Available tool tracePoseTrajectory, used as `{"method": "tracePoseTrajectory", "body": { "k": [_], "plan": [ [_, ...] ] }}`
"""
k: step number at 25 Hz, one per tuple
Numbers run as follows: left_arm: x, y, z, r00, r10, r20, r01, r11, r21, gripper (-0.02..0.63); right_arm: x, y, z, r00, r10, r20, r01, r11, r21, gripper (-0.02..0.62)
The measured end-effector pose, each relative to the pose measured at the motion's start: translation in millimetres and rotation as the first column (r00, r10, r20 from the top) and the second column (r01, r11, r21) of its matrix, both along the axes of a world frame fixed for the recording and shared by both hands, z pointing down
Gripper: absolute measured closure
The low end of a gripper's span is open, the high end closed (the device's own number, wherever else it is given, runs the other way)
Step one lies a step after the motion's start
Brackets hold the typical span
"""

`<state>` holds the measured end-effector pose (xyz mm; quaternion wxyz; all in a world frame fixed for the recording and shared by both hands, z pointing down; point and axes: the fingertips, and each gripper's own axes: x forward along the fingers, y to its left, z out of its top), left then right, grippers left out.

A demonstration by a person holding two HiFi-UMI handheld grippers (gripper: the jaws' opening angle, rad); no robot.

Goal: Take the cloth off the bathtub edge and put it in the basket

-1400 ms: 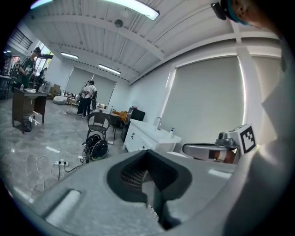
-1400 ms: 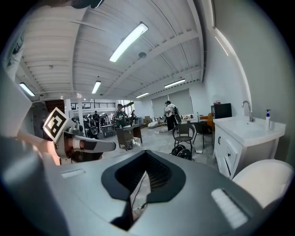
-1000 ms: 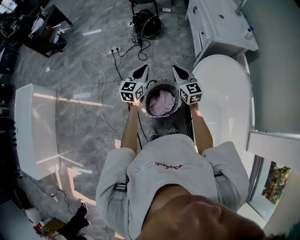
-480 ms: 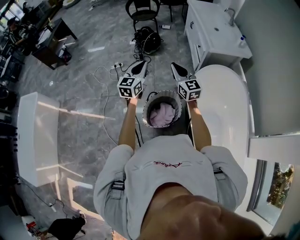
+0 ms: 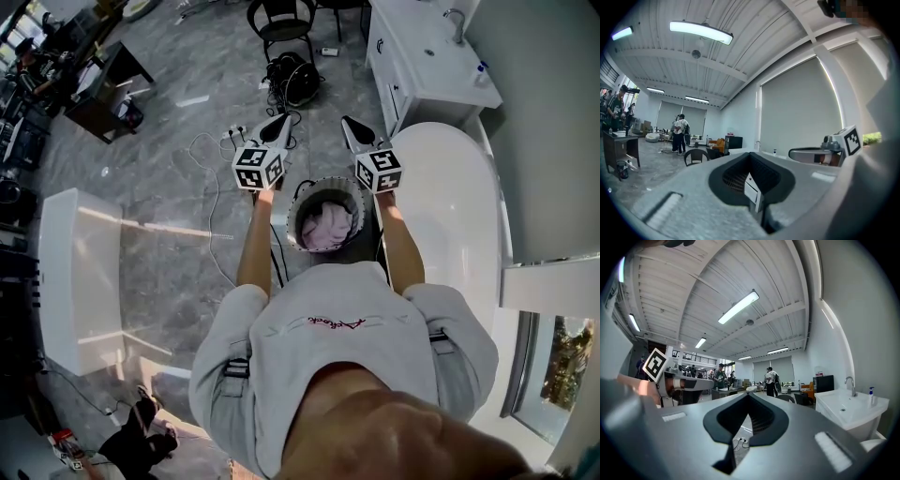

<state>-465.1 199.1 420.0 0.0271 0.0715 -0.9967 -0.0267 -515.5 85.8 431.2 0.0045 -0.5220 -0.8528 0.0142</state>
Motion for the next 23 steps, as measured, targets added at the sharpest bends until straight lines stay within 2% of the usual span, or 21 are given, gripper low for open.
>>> {"method": "tracePoseTrajectory", "body": {
  "k": [23],
  "plan": [
    [9.4, -5.2, 16.4, 0.999, -0.01, -0.031, 0.01, 1.0, 0.009, 0.607, 7.1, -1.1, 3.6, 0.999, -0.035, -0.027, 0.035, 0.999, 0.017, 0.591]
  ]
}}
